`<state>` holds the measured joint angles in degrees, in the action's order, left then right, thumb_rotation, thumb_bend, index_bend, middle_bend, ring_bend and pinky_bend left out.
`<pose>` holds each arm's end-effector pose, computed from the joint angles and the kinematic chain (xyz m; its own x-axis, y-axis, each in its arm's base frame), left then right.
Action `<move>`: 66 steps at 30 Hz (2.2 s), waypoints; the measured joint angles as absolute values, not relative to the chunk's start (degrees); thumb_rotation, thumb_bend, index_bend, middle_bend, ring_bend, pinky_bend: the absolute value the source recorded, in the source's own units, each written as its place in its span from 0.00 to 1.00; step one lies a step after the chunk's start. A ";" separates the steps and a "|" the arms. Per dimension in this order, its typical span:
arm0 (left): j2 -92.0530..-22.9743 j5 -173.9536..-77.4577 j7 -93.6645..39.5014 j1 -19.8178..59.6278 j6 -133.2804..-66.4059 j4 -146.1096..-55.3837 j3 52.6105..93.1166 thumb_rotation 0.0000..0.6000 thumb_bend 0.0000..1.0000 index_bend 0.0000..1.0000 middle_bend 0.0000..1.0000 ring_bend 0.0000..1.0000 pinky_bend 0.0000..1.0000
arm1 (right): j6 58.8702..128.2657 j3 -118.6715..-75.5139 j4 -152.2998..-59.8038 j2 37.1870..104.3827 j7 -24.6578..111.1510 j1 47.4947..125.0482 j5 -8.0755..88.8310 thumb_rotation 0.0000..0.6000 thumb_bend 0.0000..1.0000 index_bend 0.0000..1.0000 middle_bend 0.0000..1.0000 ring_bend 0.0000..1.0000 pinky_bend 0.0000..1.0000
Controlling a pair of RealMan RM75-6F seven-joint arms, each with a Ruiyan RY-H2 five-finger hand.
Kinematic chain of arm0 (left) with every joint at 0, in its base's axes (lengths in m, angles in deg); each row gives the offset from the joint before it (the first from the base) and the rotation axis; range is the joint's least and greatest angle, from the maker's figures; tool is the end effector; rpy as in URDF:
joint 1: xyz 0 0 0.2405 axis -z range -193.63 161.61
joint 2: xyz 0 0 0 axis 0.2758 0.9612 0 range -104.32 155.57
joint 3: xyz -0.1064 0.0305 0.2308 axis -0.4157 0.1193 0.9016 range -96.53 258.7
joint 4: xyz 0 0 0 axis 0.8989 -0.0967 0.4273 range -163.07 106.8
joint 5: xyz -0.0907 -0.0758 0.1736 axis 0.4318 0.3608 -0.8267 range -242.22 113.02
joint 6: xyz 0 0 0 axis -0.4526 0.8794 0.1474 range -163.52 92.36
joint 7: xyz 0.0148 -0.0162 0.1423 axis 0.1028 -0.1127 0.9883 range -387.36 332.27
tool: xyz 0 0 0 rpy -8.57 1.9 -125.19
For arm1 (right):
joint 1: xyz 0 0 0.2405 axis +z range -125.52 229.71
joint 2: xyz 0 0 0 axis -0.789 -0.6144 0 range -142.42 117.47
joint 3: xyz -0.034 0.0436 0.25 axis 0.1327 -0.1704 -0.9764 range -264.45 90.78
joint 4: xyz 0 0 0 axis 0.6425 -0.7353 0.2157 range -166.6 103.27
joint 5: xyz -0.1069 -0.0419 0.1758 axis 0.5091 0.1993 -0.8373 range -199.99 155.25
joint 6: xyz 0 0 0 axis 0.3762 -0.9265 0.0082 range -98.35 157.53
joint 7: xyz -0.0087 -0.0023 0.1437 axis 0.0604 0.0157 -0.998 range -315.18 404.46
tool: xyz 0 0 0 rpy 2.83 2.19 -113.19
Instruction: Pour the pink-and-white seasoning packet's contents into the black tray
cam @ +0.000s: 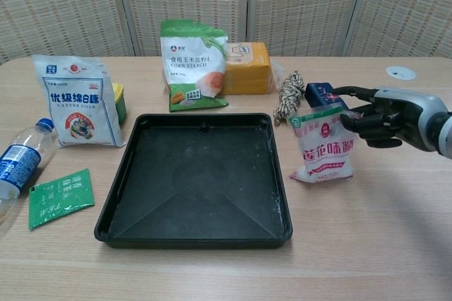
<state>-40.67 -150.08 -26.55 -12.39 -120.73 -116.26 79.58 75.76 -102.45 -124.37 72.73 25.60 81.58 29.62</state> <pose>-0.3290 0.1698 0.1514 0.4435 0.0317 0.8957 0.8956 0.0221 -0.4442 -0.2050 -0.3030 -0.0118 -0.4850 -0.4219 0.7661 -0.8740 0.2652 -0.4072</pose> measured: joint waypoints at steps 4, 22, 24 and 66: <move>-40.65 -150.38 -26.50 -12.33 -120.93 -116.49 79.54 1.00 0.36 0.11 0.19 0.15 0.01 | 74.90 -100.94 -127.34 70.77 25.56 80.78 31.52 1.00 0.64 0.00 0.49 1.00 1.00; -40.22 -150.72 -26.11 -12.52 -121.40 -117.29 79.67 1.00 0.36 0.11 0.19 0.15 0.01 | 72.00 -96.27 -136.08 60.71 24.96 78.92 45.33 1.00 0.56 0.00 0.29 0.99 0.96; -40.17 -150.78 -25.95 -12.54 -121.50 -117.45 79.67 1.00 0.36 0.11 0.19 0.15 0.01 | 73.08 -95.69 -136.40 59.60 25.80 78.60 48.03 1.00 0.54 0.00 0.28 0.97 0.96; -37.77 -150.77 -21.59 -13.34 -122.27 -123.57 80.06 1.00 0.36 0.10 0.19 0.14 0.01 | 71.56 -82.76 -123.41 57.36 61.49 90.63 79.83 1.00 0.28 0.00 0.06 0.84 0.95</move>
